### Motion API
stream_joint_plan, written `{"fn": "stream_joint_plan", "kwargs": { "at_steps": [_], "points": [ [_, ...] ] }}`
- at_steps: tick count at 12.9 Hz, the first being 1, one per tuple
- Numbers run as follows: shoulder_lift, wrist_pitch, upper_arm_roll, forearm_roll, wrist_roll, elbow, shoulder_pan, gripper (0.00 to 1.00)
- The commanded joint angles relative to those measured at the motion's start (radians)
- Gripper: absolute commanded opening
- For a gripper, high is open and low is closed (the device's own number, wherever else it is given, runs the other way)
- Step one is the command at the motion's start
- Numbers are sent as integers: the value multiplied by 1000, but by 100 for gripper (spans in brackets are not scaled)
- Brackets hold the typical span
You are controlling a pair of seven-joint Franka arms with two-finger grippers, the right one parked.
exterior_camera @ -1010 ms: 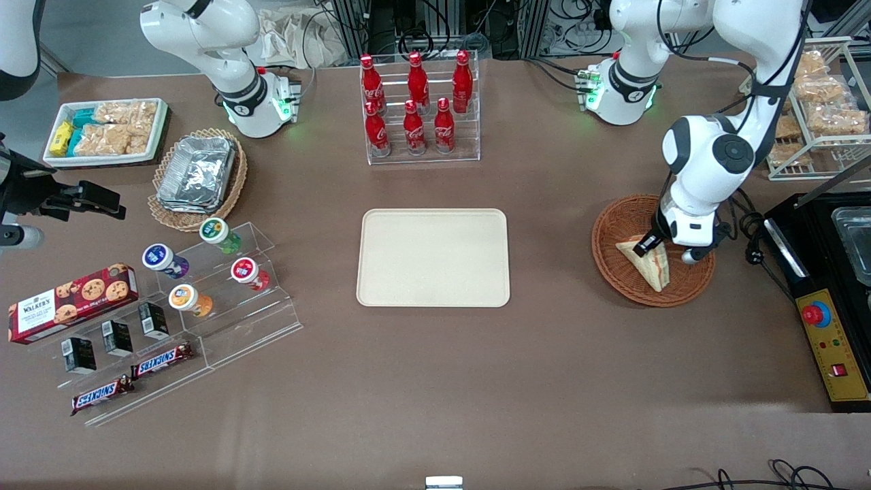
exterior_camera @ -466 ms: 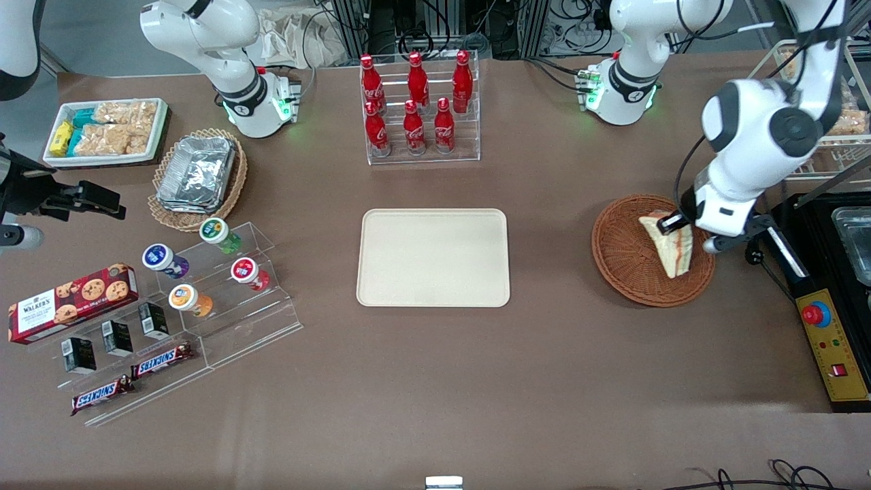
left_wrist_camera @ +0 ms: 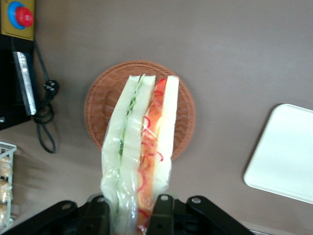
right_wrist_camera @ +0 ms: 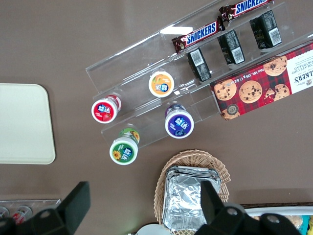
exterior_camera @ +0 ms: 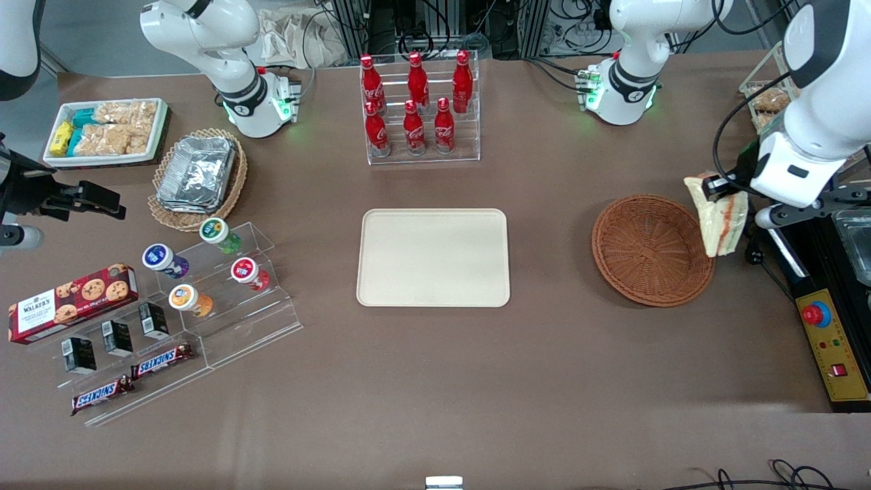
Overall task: Place sandwich from basket to tray
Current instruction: 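Carry the held sandwich over to the cream tray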
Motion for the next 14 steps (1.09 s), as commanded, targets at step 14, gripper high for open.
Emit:
{"fn": "stream_joint_plan", "kwargs": {
  "at_steps": [14],
  "points": [
    [339,356,-291,-5,-683,-71,-193,0]
  ]
}}
